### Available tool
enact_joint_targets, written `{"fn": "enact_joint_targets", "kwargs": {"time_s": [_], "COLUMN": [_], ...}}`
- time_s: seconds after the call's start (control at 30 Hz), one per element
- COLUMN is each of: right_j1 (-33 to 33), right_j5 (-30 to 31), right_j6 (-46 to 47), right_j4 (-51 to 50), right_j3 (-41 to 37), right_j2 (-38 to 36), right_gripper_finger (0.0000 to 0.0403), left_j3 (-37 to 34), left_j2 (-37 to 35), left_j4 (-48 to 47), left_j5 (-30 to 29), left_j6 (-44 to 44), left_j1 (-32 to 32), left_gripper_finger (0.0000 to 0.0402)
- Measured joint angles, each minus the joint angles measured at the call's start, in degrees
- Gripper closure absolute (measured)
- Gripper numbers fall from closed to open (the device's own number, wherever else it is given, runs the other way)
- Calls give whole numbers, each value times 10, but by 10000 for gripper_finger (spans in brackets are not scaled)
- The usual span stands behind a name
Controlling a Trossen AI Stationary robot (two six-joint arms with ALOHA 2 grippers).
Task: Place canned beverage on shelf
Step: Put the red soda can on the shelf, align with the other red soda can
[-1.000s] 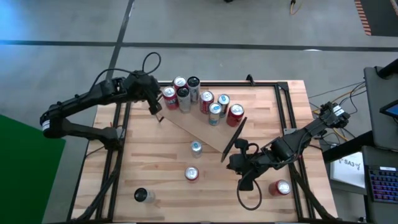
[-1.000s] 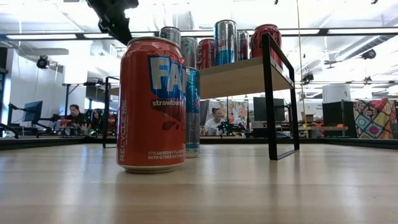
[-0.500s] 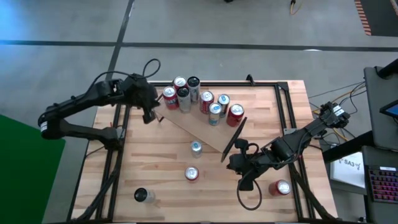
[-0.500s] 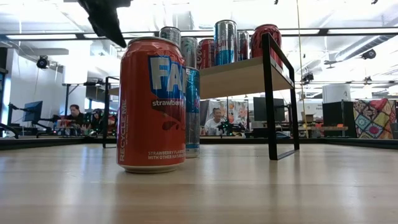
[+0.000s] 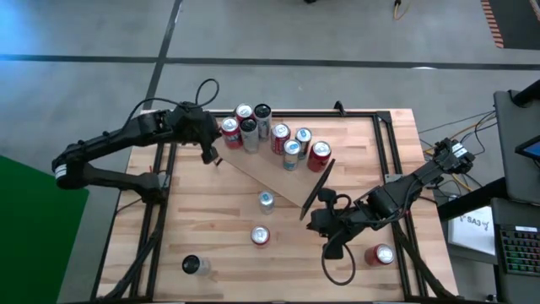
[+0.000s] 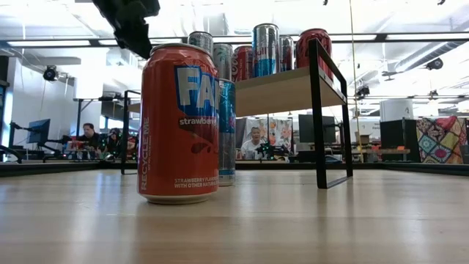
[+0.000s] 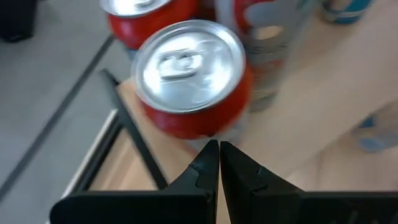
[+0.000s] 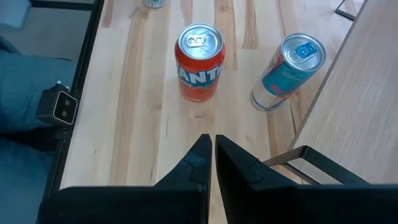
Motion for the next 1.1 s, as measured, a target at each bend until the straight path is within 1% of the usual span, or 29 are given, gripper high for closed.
{"fn": "enact_joint_targets", "kwargs": {"time_s": [0.1, 0.27, 0.47, 0.57, 0.63, 0.67, 0.77, 0.8, 0.83, 0.93, 1.03, 1.1], "right_j1": [0, 0, 0, 0, 0, 0, 0, 0, 0, 0, -2, -4], "right_j5": [0, 0, 1, 1, 1, 1, 1, 3, 6, 15, 15, 15], "right_j6": [0, -1, 1, 1, 1, 1, 0, -1, -5, -6, -5, -5], "right_j4": [5, 7, 8, 9, 9, 9, 10, 10, 10, 10, 13, 16], "right_j3": [0, 0, 0, 0, 0, 0, 0, 0, 0, 0, 0, 0], "right_j2": [0, 0, 0, 0, 0, 0, 0, 0, 0, 0, 0, 0], "right_gripper_finger": [390, 390, 390, 390, 390, 390, 390, 390, 390, 390, 390, 390], "left_j3": [0, 0, 0, 0, 0, 0, -2, -4, -8, -19, -24, -24], "left_j2": [0, 1, 1, -5, -11, -14, -18, -19, -19, -16, -15, -16], "left_j4": [0, 4, 10, -6, -27, -43, -72, -69, -58, -3, 21, 26], "left_j5": [-23, -29, -96, -98, -82, -55, 67, 89, 97, 94, 77, 56], "left_j6": [0, 6, 6, 5, 5, 9, 37, 45, 50, 55, 61, 62], "left_j1": [0, 0, 1, 0, 0, 1, 0, -1, -1, 1, 0, 0], "left_gripper_finger": [401, 401, 401, 401, 401, 401, 401, 401, 401, 401, 401, 401]}}
